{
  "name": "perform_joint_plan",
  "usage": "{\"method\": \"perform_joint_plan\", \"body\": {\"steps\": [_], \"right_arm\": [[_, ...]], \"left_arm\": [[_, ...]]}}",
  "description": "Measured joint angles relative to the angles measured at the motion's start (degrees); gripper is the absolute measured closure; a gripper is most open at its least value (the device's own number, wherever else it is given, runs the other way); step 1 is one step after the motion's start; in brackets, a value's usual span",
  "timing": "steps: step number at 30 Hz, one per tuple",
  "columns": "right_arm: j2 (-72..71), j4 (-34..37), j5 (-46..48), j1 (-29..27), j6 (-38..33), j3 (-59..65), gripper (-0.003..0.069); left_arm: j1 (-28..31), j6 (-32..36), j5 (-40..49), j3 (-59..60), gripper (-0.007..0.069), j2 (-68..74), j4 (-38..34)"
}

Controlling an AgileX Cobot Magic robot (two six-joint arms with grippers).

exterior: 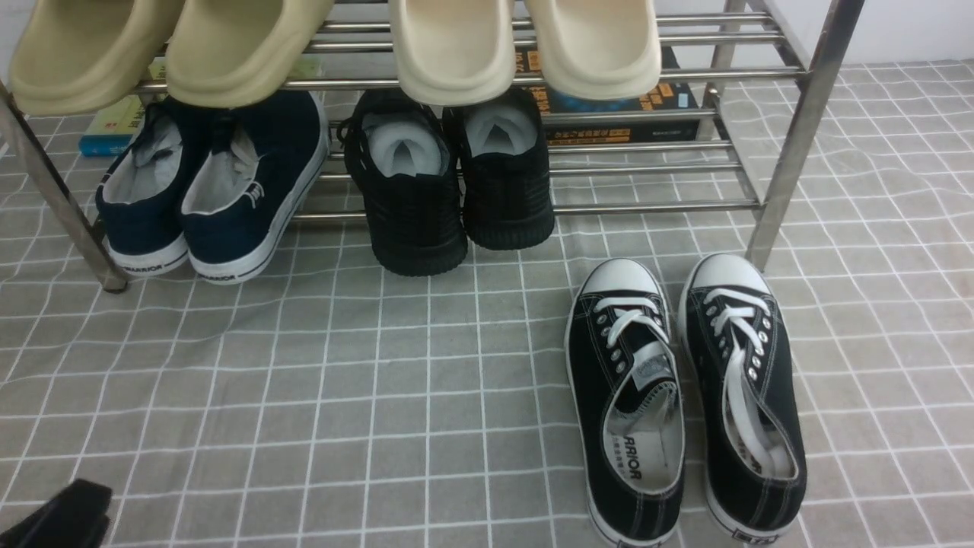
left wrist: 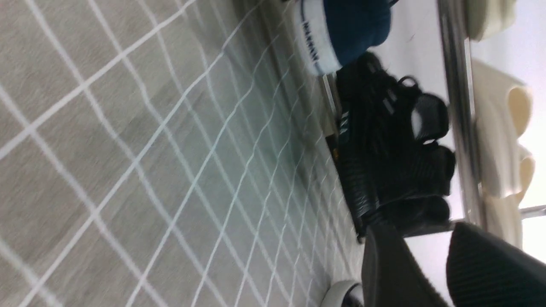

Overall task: Take the shoes off the shelf with your hand from the grey coffee tablecloth.
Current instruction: 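Grasp the leftmost shoe on the bottom shelf of the shoe rack with the left gripper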

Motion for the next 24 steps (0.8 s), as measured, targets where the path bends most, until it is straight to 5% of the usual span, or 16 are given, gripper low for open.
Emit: {"method": "perform_joint_plan", "body": {"steps": [8, 13, 18, 24], "right_arm": [[0.0, 0.0, 0.0, 0.0, 0.0, 0.0, 0.042], [0.0, 0.0, 0.0, 0.0, 0.0, 0.0, 0.042], [0.0, 0.0, 0.0, 0.0, 0.0, 0.0, 0.042], [0.0, 0.0, 0.0, 0.0, 0.0, 0.0, 0.042]], "left_arm": [[0.0, 11.4, 4.0, -17.3, 0.0602, 8.1, 7.4], [0.0, 15.0, 15.3, -29.5, 0.062, 28.8, 13.2], [0.0, 15.1, 18.1, -36.9, 0.0552, 45.7, 14.9], [0.0, 11.6, 18.3, -48.5, 0.0313, 65.4, 15.0]]}}
